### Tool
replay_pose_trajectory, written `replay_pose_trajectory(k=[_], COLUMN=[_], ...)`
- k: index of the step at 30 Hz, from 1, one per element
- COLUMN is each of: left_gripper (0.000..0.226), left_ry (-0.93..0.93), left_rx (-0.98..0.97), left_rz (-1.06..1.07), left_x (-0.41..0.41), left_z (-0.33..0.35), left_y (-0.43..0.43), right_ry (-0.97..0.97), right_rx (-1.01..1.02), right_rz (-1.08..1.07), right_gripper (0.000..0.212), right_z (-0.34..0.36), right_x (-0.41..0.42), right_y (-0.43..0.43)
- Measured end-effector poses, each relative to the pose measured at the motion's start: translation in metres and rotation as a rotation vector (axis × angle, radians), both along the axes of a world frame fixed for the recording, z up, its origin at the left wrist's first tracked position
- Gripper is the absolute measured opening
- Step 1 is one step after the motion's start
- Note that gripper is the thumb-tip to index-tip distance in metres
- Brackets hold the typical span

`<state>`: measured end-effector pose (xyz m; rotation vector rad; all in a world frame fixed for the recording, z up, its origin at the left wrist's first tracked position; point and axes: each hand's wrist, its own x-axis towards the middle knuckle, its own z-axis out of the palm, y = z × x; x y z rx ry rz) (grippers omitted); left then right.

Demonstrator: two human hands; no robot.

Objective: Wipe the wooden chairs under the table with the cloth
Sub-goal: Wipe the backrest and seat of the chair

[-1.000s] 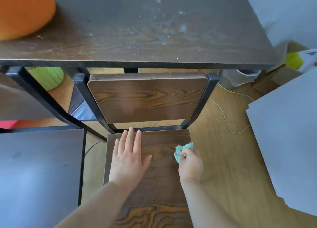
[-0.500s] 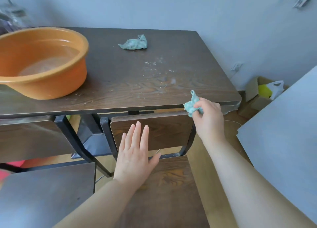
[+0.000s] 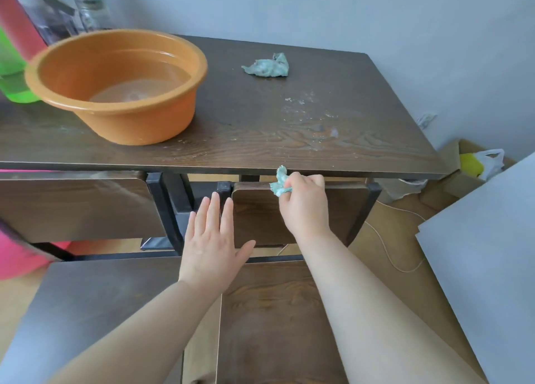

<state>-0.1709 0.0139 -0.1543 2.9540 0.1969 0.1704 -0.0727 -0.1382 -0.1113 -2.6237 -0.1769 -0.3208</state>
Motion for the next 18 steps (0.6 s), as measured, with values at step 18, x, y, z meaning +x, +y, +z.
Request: replay_pose_trajectory(k=[18], left_gripper=[0.088], left_ry=[0.047], left_rx=[-0.003], left_rz=[0.054], left_x=[-0.034], left_z=[-0.037], left_y=[0.052], right_ry=[-0.100], right_rx=[0.103], right_rz=[0.399], right_gripper=[0.007], right_z=[-0.026], right_x=[-0.015], right_y=[0.080])
